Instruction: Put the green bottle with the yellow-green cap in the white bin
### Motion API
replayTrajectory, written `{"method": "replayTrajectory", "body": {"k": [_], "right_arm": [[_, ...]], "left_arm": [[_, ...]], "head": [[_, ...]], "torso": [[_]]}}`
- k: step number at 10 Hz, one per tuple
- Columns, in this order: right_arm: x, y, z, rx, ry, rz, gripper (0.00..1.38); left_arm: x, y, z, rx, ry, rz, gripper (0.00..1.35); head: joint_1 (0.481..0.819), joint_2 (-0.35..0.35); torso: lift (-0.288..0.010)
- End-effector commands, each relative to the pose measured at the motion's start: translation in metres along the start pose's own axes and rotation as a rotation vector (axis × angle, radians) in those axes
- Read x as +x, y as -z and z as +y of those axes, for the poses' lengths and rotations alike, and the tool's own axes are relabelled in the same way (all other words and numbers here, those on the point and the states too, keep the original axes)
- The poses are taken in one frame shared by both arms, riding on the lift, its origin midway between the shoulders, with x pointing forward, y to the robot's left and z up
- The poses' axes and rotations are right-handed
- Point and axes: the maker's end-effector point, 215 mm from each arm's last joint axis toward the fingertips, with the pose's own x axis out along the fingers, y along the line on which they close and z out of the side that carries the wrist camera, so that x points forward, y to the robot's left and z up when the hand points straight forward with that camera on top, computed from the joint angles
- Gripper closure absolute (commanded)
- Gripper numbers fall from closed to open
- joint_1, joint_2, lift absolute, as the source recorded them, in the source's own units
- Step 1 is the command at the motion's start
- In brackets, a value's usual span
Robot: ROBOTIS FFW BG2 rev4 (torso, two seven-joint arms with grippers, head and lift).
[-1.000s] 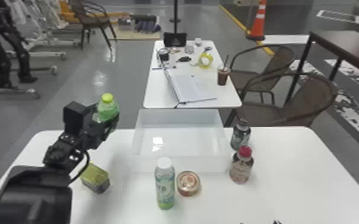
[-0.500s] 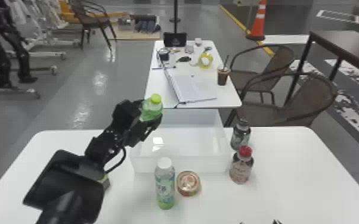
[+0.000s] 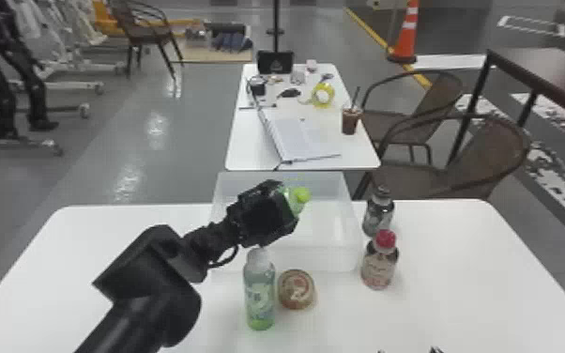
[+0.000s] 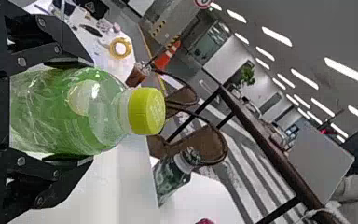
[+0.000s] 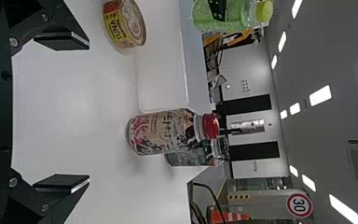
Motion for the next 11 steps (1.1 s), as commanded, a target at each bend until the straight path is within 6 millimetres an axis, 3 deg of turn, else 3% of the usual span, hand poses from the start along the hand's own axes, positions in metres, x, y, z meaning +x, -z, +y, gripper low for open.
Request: {"method": "replayTrajectory", "body": {"k": [1,3,7,9,11], "right_arm": [[-0.001,0.001,0.0,0.002,0.0,0.001,0.27],[-0.001,0.001,0.0,0.004,0.001,0.003,0.27],[-0.002,0.002,0.0,0.005,0.001,0.004,0.27],[-0.002,0.002,0.0,0.006,0.001,0.004,0.27],[-0.004,0.003,0.0,0.008,0.002,0.005,0.27]], "left_arm": [[0.002,0.005,-0.008,0.072,0.013,0.012,0.42],[-0.001,0.009,0.009,0.066,-0.02,0.014,0.17],[-0.035,0.019,0.062,-0.015,-0.163,-0.003,0.14],[-0.073,0.042,0.08,-0.112,-0.27,0.017,0.14],[-0.123,0.077,0.082,-0.243,-0.392,0.043,0.14]], "head": [[0.549,0.0],[0.549,0.0],[0.549,0.0],[0.549,0.0],[0.549,0.0]], "torso": [[-0.1],[-0.1],[-0.1],[-0.1],[-0.1]]}}
